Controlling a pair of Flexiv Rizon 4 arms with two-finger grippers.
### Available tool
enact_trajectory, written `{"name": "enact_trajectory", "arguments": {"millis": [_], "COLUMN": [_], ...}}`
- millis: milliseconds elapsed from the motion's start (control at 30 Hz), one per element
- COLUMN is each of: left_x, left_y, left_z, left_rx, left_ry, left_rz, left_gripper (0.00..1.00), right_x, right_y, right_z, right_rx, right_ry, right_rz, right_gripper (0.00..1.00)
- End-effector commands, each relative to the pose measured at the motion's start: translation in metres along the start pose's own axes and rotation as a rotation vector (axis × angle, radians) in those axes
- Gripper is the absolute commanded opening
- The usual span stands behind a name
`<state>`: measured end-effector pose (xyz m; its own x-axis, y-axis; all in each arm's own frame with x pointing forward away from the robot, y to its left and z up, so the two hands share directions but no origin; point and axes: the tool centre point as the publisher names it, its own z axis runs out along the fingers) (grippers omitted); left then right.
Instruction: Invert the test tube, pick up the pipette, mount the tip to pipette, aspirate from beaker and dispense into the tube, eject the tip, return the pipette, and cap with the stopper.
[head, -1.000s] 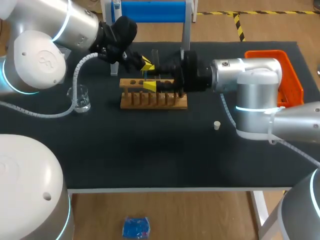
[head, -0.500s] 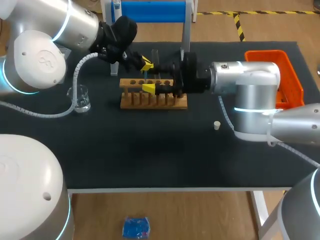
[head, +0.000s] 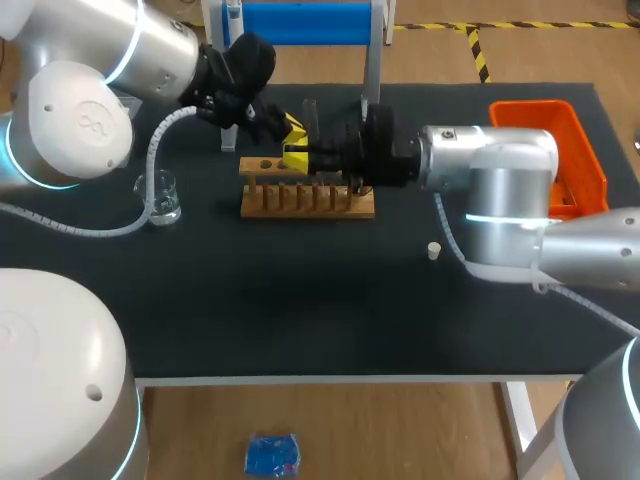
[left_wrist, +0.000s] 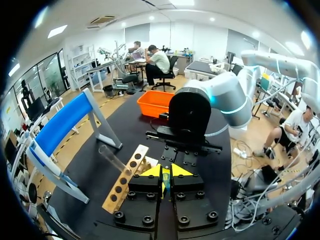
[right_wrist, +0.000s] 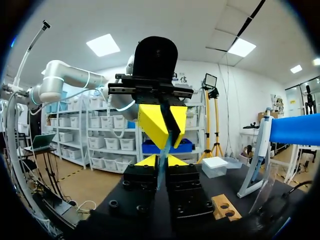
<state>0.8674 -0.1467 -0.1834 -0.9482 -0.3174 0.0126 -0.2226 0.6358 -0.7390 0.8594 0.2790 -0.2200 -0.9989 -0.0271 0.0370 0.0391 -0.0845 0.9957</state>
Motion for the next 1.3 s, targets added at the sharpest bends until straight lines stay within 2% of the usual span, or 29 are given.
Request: {"name": "enact_trajectory", "arguments": {"millis": [33,333,367,400,600,833,1033,1300], "left_x": [-0.005,-0.005,-0.005,-0.005,-0.005,-0.005,-0.005,-0.005], "left_y": [0.000,0.000,0.000,0.000,0.000,0.000,0.000,0.000], "left_z": [-0.001,-0.001,-0.001,-0.001,-0.001,-0.001,-0.001,-0.001], "left_rx": [-0.001,-0.001,-0.001,-0.001,-0.001,-0.001,-0.001,-0.001], "left_ry": [-0.002,-0.002,-0.002,-0.002,-0.002,-0.002,-0.002,-0.002], "left_rz": [0.000,0.000,0.000,0.000,0.000,0.000,0.000,0.000], "left_gripper": [0.00,0.00,0.43,1.00,1.00,1.00,1.00,1.00], "right_x": [0.004,0.001,0.001,0.001,0.003,0.005,0.009,0.011], "right_y": [0.000,0.001,0.001,0.001,0.000,0.002,0.008,0.017], "right_z": [-0.001,-0.003,-0.003,-0.004,-0.011,-0.032,-0.064,-0.120], "right_rx": [0.006,0.068,0.069,0.078,0.098,0.117,0.119,0.134], "right_ry": [-0.001,0.003,0.006,0.010,0.023,0.039,0.049,0.035], "right_rz": [-0.002,-0.012,-0.009,-0.012,-0.018,-0.033,-0.040,-0.043], "right_gripper": [0.00,0.00,0.00,0.00,0.00,0.00,0.00,0.00]}}
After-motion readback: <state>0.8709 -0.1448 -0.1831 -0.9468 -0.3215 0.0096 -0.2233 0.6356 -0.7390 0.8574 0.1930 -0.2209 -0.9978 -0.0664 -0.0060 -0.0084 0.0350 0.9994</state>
